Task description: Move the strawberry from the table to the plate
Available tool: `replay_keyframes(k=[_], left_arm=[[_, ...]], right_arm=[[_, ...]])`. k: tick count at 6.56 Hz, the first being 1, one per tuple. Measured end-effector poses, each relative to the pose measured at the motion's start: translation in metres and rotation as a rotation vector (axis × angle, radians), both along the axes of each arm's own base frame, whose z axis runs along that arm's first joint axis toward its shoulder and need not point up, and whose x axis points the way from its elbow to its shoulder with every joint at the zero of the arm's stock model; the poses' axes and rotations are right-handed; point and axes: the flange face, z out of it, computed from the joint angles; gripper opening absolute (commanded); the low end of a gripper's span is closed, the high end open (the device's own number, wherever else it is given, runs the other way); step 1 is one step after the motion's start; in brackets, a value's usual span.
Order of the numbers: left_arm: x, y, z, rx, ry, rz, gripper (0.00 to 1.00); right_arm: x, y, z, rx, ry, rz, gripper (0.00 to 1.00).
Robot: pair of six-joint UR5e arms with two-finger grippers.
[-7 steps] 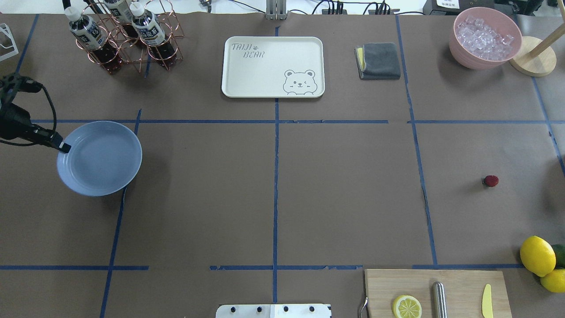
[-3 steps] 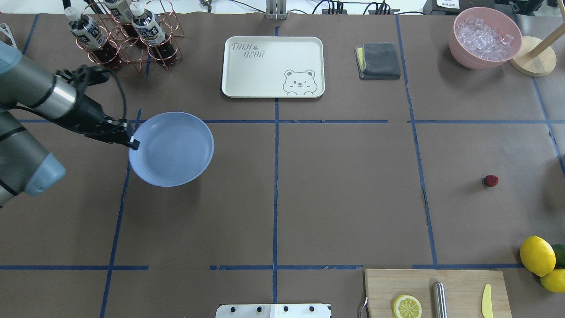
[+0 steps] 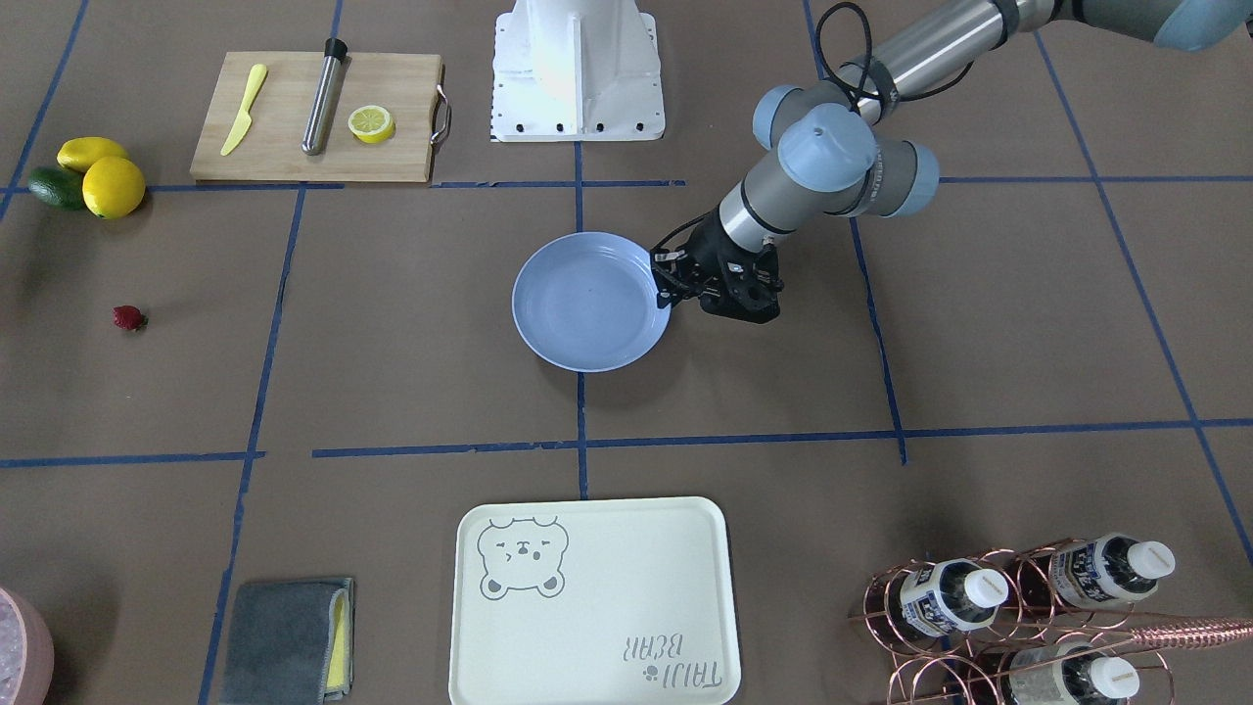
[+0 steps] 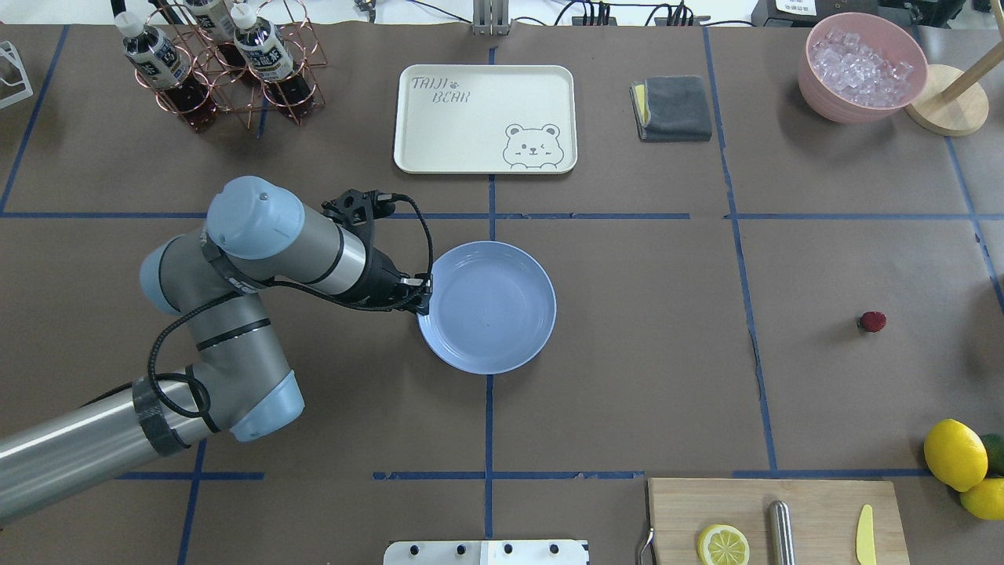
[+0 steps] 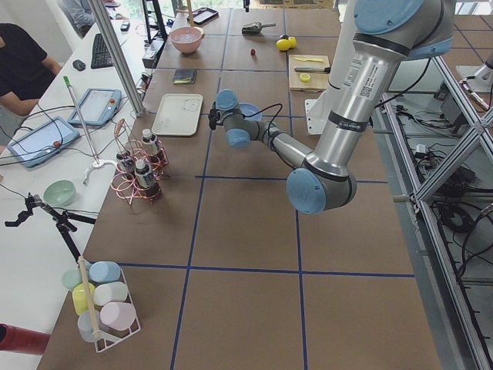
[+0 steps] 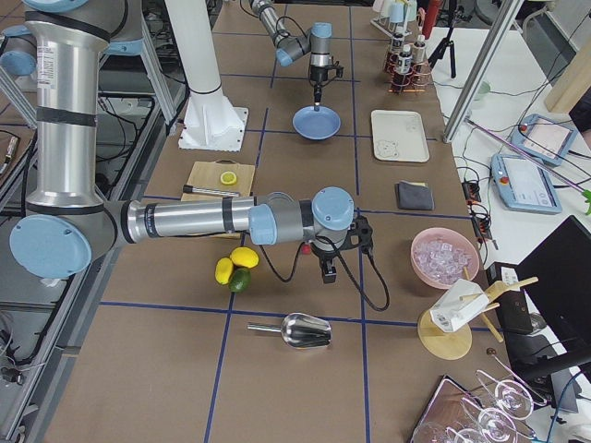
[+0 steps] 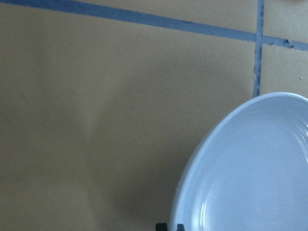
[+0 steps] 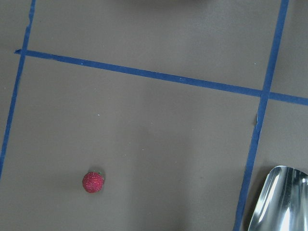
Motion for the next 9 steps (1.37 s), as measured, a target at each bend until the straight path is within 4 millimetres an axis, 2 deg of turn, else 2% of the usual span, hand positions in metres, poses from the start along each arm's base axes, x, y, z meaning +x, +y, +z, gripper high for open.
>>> replay_keyframes(k=[2,5,6,7,8,9], left_arm=[[0.017,0.010,-0.003,0.024,0.004,-0.016,0.00],[0.018,0.012,0.003,0.028,0.001,-0.013,0.00],[0.017,0.012,0.005,0.027,-0.001,-0.015,0.26],[0.015,0.012,0.008,0.025,-0.004,-0.016,0.71],[0.014,0.011,0.011,0.023,-0.009,-0.017,0.85],[0.011,0.012,0.016,0.021,-0.013,-0.019,0.85]], right_arm=[[-0.002,0.000,-0.001,0.002,-0.001,-0.005,1.00],[-0.015,0.000,-0.003,0.007,0.000,-0.032,1.00],[-0.025,0.000,-0.011,0.006,-0.001,-0.041,1.00],[-0.036,0.000,-0.021,0.003,-0.003,-0.046,1.00],[-0.048,0.001,-0.026,0.002,0.000,-0.062,1.00],[-0.066,0.002,-0.030,-0.007,0.011,-0.073,1.00]])
